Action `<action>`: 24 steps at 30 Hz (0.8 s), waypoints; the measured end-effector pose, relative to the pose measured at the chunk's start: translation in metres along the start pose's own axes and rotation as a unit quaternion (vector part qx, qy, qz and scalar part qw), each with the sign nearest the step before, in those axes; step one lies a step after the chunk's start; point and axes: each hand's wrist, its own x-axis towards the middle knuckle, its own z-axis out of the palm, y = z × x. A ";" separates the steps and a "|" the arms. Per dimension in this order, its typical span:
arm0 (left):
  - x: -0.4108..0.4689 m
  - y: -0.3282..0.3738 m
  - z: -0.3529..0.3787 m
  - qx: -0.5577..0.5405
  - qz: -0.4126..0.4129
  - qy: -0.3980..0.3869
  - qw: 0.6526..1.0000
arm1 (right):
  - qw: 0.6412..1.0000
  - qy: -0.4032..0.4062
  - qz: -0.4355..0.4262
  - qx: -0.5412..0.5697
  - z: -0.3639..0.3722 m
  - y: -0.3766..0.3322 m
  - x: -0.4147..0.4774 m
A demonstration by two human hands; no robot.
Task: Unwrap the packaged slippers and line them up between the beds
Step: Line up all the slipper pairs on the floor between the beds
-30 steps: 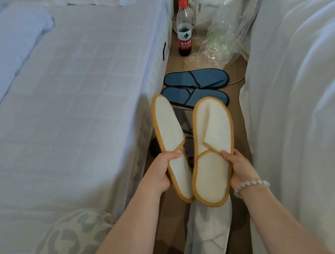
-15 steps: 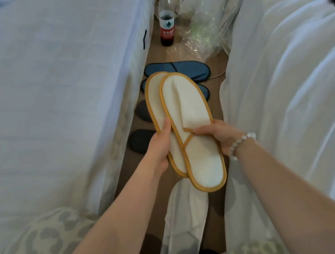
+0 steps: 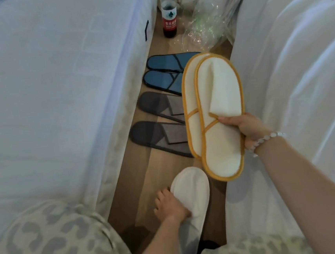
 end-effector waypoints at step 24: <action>0.012 0.063 -0.204 -0.380 0.208 0.070 0.898 | 0.993 0.006 -0.049 0.111 0.030 -0.015 -0.011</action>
